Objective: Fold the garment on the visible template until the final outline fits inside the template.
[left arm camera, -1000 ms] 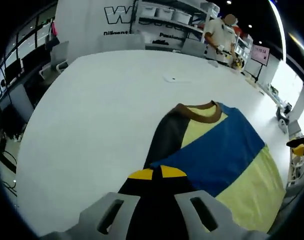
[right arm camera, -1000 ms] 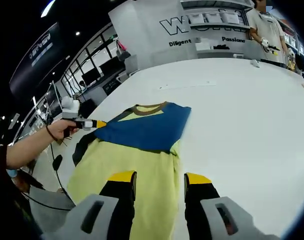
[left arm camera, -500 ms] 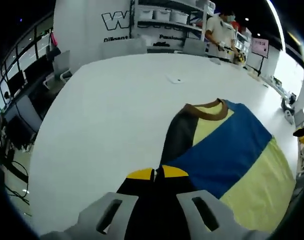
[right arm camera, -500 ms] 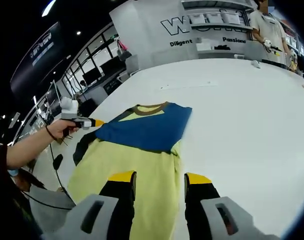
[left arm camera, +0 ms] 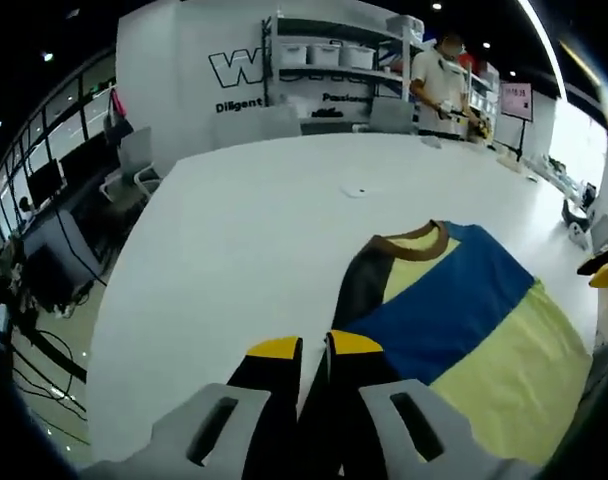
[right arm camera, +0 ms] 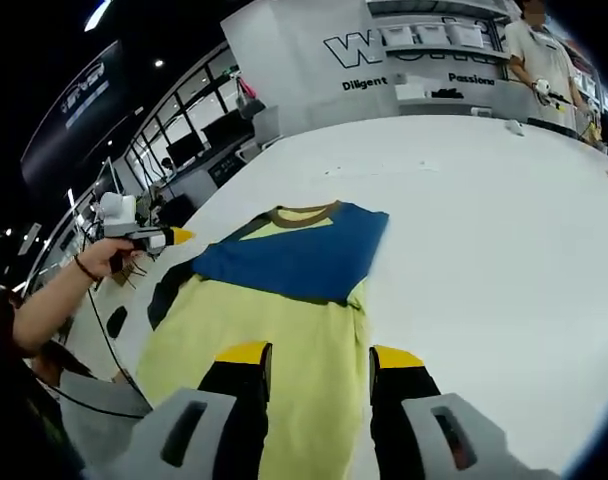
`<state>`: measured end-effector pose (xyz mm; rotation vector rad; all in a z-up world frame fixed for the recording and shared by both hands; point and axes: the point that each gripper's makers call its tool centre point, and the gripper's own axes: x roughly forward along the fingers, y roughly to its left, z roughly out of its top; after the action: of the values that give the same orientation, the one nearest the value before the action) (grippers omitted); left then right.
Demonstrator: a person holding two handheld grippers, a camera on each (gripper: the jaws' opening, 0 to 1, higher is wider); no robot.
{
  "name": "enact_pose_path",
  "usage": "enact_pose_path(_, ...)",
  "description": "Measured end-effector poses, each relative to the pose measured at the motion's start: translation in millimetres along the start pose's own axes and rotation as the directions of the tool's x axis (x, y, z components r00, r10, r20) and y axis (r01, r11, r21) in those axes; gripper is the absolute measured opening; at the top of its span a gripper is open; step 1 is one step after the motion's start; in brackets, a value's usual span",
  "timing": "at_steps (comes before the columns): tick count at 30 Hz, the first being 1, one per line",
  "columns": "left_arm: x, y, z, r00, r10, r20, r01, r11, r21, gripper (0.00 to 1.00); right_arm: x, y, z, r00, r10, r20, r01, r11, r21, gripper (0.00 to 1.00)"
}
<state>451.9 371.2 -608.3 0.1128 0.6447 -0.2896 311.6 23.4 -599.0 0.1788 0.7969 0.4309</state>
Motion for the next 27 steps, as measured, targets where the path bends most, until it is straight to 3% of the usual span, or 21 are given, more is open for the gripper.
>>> enact_pose_path(18,-41.4,16.2,-29.4,0.999,0.040,-0.030,-0.039,0.998,0.045,0.16,-1.8,2.8,-1.3,1.000,0.011,0.003,-0.011,1.000,0.000,0.34)
enact_pose_path(27,-61.0,24.6,-59.7,0.994,0.077,-0.083,-0.069,0.993,0.098,0.19,-0.8,4.6,-1.2,1.000,0.017,0.005,-0.017,1.000,0.000,0.34)
